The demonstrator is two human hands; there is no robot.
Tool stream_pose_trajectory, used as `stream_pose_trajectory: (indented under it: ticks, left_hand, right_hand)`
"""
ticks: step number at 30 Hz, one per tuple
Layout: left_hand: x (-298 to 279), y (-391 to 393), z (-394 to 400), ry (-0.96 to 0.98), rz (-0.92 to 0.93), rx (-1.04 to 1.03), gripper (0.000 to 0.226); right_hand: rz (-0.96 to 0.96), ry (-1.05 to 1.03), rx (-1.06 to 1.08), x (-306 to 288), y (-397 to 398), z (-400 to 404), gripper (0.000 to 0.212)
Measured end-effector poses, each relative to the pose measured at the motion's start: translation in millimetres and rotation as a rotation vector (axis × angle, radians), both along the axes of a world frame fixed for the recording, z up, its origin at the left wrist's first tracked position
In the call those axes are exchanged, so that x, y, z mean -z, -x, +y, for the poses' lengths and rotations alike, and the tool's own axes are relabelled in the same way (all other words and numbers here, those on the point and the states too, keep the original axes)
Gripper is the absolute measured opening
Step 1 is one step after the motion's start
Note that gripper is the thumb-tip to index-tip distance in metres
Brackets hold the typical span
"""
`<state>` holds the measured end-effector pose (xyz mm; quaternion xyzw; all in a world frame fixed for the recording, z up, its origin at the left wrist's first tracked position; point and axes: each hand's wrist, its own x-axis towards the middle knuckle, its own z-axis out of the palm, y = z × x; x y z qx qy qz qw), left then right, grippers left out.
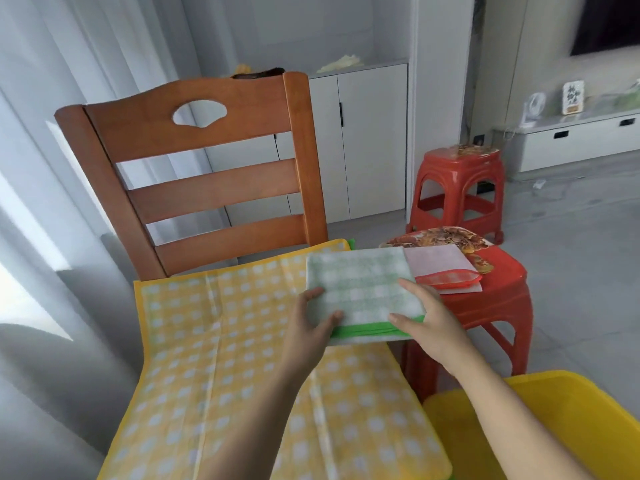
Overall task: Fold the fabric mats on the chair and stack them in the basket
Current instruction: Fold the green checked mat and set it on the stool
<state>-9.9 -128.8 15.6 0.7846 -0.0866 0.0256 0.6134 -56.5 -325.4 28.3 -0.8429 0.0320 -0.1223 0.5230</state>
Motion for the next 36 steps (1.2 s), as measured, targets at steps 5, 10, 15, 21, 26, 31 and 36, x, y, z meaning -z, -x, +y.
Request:
stream_pose_trajectory:
  ticks: [5, 10, 15, 21, 26, 31, 36]
  left_hand:
    - [-12, -41, -52, -0.124, -0.041, 0.074, 0.058]
    - [-15, -88, -109, -0.142, -0.034, 0.151, 0.062]
    - [6, -129, -151, -0.228, -0.03, 0.17, 0.067]
    - [43, -146, -180, -0.487, 0.048, 0.154, 0.069]
    - [62, -143, -183, -0.621, 0.065, 0.079, 0.07]
    - [56, -145, -182, -0.635, 0.19, 0.132, 0.07]
    - [34, -126, -175, -0.623, 0.161, 0.123, 0.069]
  right_hand:
    - [0.021, 0.024, 0.071, -9, -31, -49, 0.065]
    - [0.089, 0.103, 0.145, -17, -73, -100, 0.067]
    - [0.151, 0.179, 0.165, -6, -110, -141, 0.068]
    - [0.315, 0.221, 0.171, 33, -130, -164, 0.066]
    - [0.363, 0.307, 0.175, 56, -132, -162, 0.063]
    - [0.442, 0.625, 0.264, 59, -131, -159, 0.061]
    - [0.346, 0.559, 0.401, 45, -116, -149, 0.051]
